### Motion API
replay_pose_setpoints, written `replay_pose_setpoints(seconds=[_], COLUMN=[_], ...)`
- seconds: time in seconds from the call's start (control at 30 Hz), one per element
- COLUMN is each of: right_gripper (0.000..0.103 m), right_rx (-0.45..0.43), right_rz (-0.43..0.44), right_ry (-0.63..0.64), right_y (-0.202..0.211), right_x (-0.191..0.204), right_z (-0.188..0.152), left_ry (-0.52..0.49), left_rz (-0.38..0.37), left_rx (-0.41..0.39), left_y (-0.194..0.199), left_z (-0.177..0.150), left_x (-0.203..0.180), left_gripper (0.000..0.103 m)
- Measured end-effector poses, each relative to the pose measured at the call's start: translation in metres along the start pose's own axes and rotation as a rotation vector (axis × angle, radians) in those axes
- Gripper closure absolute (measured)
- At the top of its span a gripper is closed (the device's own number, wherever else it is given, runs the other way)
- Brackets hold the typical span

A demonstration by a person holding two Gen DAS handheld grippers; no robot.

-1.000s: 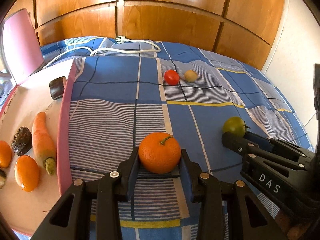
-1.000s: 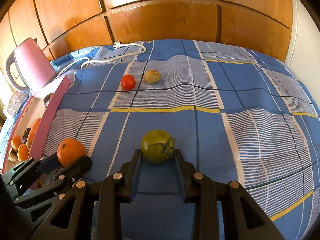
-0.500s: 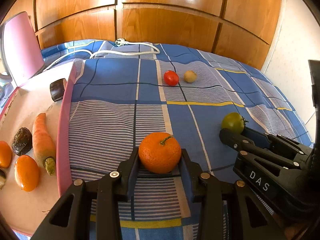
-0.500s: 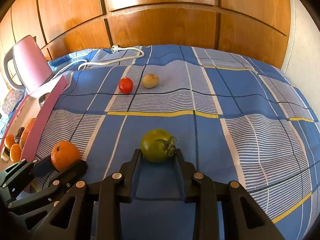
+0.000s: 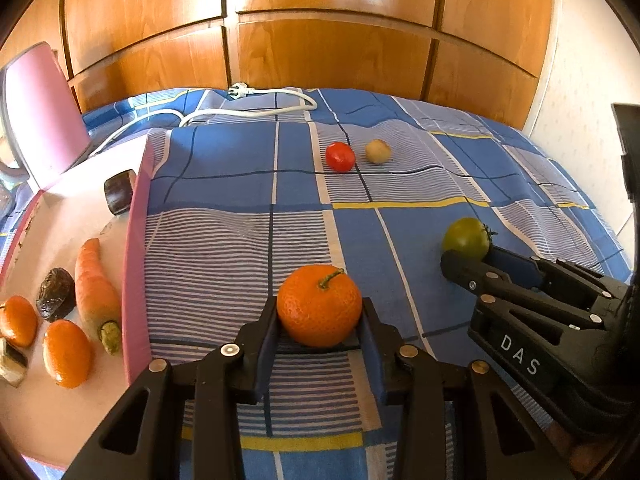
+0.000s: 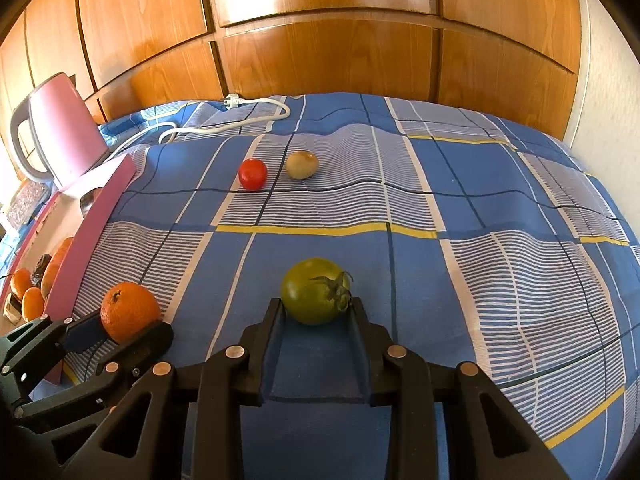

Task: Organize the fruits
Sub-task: 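Lift the orange with the left tool while the right lifts the green tomato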

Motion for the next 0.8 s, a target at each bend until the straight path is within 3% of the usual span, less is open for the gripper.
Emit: replay_pose_setpoints(seconds=[0.4,0.8], right_gripper=[0.073,0.083], right_rx=[0.005,-0.047], right_rz=[0.014,0.077], right_ry=[-0.027,0.02], right_y=[0.015,0.038], right_x=[-0.004,0.025], right_z=[-0.003,0.013], left_ry=[0.008,0.11], left_rz=[0.029,0.135], left_rx=[-0.124,-0.224], left_y=[0.054,0.102], left_z=[0.02,0.033], left_x=[-0.002,0.047], left_gripper=[0.065,0.065])
Point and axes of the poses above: each gripper's, at about its wrist camera, not at the fingertips, and y roughly against the way its jaws point, x to its left, z to its top, the point moved 2 cm from there along -y, roughly the way its jaws point, and after that the axes turned 8 degrees about -z, right-handed, at the moved point
